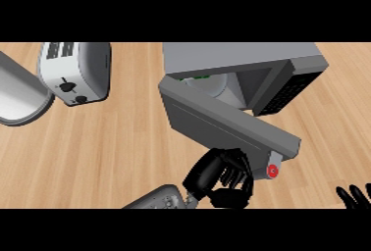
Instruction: Pick up the milk, place it into the microwave and close the microwave
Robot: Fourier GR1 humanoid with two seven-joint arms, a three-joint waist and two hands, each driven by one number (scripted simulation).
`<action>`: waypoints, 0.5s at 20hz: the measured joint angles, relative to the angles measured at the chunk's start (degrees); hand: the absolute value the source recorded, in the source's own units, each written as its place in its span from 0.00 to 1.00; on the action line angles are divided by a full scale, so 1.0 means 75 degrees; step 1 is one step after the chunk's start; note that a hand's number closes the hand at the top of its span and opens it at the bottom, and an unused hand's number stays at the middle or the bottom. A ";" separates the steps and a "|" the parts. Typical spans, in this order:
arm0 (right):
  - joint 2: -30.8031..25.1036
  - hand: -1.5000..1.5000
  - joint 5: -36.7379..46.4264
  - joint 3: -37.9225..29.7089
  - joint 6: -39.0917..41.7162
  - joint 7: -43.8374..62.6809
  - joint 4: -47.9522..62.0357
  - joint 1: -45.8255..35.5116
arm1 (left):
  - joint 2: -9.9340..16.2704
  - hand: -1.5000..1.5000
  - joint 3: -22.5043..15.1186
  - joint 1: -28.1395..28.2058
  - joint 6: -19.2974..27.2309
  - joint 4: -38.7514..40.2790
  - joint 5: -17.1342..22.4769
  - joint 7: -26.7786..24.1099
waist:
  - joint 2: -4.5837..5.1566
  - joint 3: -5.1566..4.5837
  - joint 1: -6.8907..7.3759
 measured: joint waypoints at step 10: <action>-0.0197 0.00 -0.0455 -0.0005 -0.0376 0.0854 -0.0862 -0.0020 | -0.0117 1.00 0.0325 -0.1551 0.0884 0.0840 0.1293 -0.0260 | 0.0115 0.0007 -0.0287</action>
